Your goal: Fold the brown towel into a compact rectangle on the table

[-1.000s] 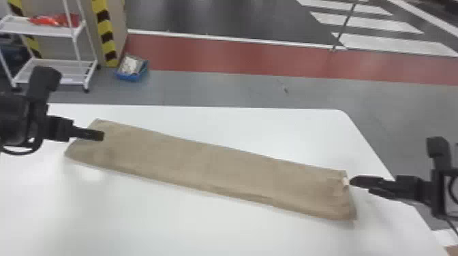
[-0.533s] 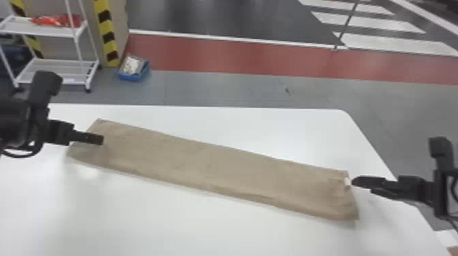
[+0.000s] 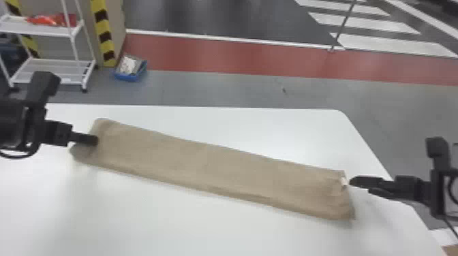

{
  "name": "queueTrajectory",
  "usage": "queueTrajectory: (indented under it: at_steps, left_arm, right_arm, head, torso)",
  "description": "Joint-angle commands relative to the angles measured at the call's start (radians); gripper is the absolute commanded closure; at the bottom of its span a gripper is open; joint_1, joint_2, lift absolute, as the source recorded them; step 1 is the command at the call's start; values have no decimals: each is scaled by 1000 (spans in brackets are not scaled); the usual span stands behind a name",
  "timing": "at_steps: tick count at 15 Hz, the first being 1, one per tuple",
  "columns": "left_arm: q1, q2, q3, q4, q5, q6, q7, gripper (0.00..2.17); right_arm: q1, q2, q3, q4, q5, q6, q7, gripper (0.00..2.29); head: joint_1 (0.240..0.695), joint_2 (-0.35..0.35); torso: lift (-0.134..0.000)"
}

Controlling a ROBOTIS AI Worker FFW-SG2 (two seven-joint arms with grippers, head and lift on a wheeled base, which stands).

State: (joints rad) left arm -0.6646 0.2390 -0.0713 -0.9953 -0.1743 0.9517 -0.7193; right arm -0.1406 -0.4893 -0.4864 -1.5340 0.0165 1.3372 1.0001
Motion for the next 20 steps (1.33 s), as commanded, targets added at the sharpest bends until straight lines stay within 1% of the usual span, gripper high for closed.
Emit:
queueTrajectory:
  at_steps: [1, 2, 5, 8, 10, 11, 13, 17, 18, 20]
  left_arm:
    - [17, 0, 15, -17, 4, 29, 9, 1791]
    - [28, 2, 18, -42, 9, 36, 9, 1791]
    - [77, 17, 62, -158, 10, 137, -12, 1791]
    - [103, 33, 96, -232, 15, 195, -22, 1791]
    - [120, 36, 108, -299, 35, 272, -22, 1791]
    - [131, 36, 107, -352, 32, 309, -22, 1791]
    - [102, 40, 107, -381, 24, 370, -23, 1791]
    - [66, 89, 116, -408, 22, 431, -32, 1791]
    - [62, 99, 116, -413, 27, 437, -32, 1791]
    - [65, 105, 117, -454, 32, 496, -37, 1791]
  right_arm:
    - [1, 0, -3, 0, 0, 0, 0, 73]
    - [1, -3, -3, 0, 0, 0, 0, 73]
    - [-2, -3, -3, 9, 0, -3, 0, 73]
    - [-5, 0, 2, 18, 0, -13, -2, 73]
    - [-8, 3, 6, 26, 0, -19, -2, 73]
    - [-8, 6, 6, 26, 0, -19, -2, 73]
    - [-8, 9, 9, 25, 0, -16, -2, 73]
    - [-1, 5, -3, 25, -1, -19, -2, 73]
    - [-1, 5, -3, 25, -3, -19, 0, 73]
    - [-1, 6, -3, 25, -3, -22, -2, 73]
  head:
    - [695, -202]
    - [695, -202]
    - [695, -201]
    - [695, -195]
    - [695, -188]
    - [695, -182]
    - [695, -182]
    - [695, -168]
    - [695, -163]
    - [695, -151]
  torso:
    - [-124]
    - [-124]
    - [-124]
    - [-124]
    - [-124]
    - [-124]
    - [-124]
    - [-124]
    - [-124]
    - [-124]
